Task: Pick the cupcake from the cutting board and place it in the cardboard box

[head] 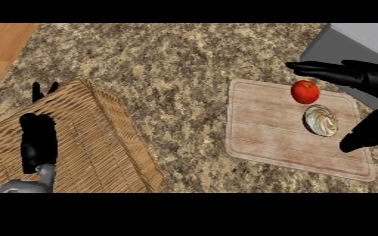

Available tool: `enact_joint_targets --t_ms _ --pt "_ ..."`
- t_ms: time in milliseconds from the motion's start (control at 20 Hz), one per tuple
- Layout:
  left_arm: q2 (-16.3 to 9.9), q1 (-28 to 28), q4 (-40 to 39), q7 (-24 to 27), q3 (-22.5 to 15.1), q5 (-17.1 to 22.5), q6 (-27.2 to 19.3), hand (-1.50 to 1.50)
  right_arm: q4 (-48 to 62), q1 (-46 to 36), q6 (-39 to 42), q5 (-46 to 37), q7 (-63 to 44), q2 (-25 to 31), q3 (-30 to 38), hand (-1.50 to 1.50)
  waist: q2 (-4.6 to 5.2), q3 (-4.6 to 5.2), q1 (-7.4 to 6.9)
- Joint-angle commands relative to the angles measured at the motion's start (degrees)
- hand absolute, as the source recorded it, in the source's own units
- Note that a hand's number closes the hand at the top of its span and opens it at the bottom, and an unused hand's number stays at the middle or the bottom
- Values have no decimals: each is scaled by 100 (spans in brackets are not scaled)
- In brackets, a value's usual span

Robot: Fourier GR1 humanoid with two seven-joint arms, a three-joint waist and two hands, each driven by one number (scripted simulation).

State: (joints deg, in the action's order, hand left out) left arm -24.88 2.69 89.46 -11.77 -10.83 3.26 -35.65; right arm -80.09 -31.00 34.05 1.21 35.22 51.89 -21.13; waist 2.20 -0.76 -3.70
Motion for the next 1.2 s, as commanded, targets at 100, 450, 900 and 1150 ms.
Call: enact_joint_targets --t_ms 100,450,900,1150 --pt "-823 141 -234 179 -357 -77 824 0 -21 -378 191 -1474 1109 504 -886 -150 17 43 -141" --pt "-1201 264 -435 392 -656 333 755 0 633 -578 -516 -2529 1965 629 -1883 -150 -11 62 -136" --pt "-1419 764 -1142 596 -900 759 567 0 1976 -1075 -1599 -3277 2666 76 -2494 -150 -35 67 75" --pt "-1652 519 -1044 800 -1052 1115 574 0 2398 -1266 -1690 -3303 2970 -60 -2658 -150 -103 72 77"
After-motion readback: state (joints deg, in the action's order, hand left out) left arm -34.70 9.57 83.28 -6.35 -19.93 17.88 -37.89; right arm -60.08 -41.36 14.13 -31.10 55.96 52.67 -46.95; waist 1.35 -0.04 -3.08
